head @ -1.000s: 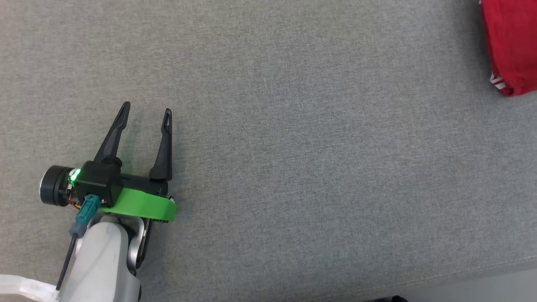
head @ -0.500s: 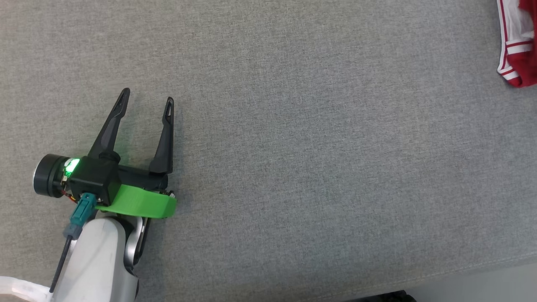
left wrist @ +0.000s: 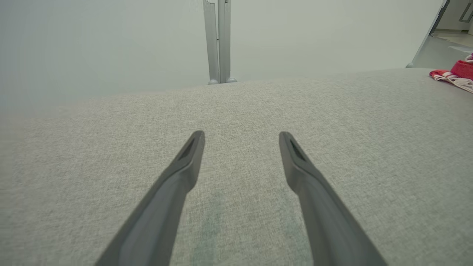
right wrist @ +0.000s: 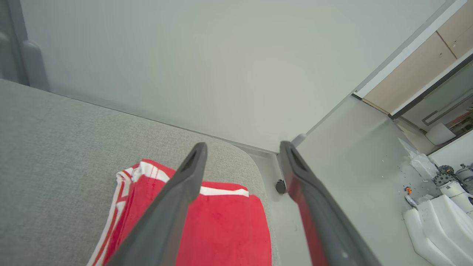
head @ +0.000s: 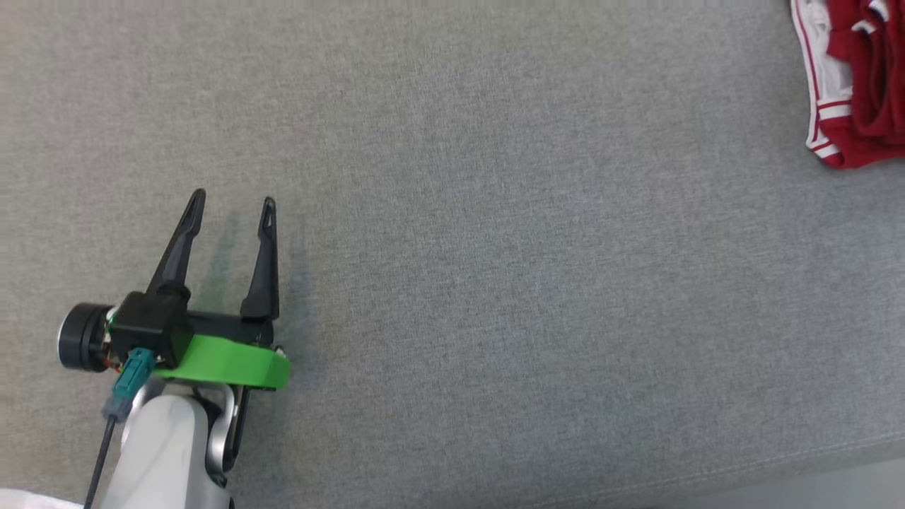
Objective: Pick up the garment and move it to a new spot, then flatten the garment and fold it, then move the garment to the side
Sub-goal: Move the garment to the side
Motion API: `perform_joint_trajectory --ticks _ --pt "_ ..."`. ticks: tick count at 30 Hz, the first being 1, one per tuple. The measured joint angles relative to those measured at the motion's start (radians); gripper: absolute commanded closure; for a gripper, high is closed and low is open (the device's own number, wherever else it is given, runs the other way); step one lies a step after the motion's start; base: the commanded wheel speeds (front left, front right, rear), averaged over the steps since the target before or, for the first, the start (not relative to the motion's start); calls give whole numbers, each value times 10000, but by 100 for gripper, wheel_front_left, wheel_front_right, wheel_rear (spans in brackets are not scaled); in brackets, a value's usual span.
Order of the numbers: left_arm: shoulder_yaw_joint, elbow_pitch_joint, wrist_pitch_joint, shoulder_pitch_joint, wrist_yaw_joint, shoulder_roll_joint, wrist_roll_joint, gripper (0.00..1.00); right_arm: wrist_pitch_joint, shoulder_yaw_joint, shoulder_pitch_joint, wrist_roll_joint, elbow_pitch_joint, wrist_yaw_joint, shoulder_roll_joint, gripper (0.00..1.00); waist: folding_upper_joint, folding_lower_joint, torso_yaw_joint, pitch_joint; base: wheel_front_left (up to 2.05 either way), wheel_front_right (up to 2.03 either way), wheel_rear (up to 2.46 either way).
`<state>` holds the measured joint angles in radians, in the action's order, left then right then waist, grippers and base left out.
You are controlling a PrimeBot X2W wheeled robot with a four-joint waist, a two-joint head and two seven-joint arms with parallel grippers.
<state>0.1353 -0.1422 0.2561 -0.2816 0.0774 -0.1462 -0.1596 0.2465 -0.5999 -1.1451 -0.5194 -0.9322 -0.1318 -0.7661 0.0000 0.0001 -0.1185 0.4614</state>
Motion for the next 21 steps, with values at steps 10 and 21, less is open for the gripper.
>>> perform_joint_trajectory --ticks 10,21 --pt "-441 -222 48 799 -242 2 -259 0 161 1762 2035 953 2397 0 1730 0 0 -1 21 -1243 0 0 0" --pt "-627 -303 50 1450 -286 180 -368 0 163 4033 6023 2406 4901 2 3737 0 0 -1 392 -2521 0 0 0"
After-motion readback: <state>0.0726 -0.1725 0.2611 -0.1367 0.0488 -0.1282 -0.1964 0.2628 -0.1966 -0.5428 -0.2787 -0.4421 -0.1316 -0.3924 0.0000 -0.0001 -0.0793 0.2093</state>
